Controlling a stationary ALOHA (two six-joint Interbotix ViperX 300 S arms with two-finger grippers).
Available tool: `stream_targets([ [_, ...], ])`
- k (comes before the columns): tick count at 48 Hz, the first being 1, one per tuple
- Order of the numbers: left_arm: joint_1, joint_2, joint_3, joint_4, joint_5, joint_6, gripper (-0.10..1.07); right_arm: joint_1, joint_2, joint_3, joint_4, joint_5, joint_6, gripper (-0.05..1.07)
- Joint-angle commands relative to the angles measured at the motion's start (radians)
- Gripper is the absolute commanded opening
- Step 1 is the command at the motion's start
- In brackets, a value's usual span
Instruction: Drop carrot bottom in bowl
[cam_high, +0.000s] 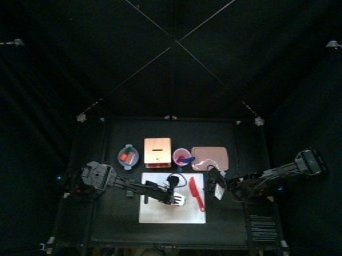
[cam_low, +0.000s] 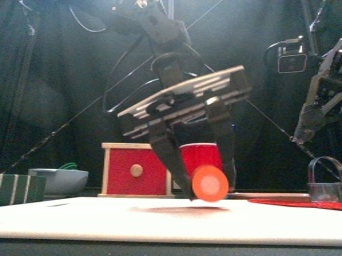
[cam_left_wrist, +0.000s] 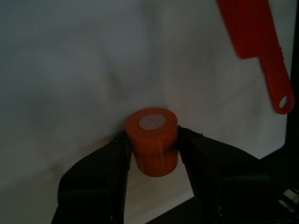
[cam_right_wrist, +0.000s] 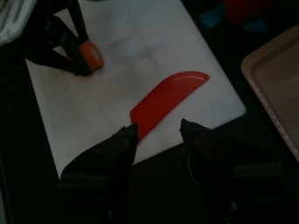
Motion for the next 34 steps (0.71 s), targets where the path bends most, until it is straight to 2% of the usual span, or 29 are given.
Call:
stream_targets([
  [1, 0.009, -0.115, 0.005, 0.02, -0.008, 0.06, 0.7, 0.002, -0.006, -0.012, -0.003, 0.0, -0.002, 0.8],
  [10, 0.012, -0.272, 0.087, -0.044, 0.032, 0.222, 0.7, 0.002, -0.006, -0.023, 0.003, 0.023, 0.0, 0.8],
  [16, 0.026, -0.344, 0.186, -0.071, 0.149, 0.288, 0.7, -0.002, -0.006, -0.028, 0.011, 0.028, 0.0, 0.8],
  [22, 0.052, -0.399, 0.282, -0.074, 0.224, 0.351, 0.7, -0.006, -0.006, -0.035, 0.025, 0.028, 0.002, 0.8],
  [34, 0.138, -0.555, 0.48, -0.071, 0.23, 0.419, 0.7, -0.023, -0.005, -0.046, 0.071, 0.029, 0.005, 0.8],
])
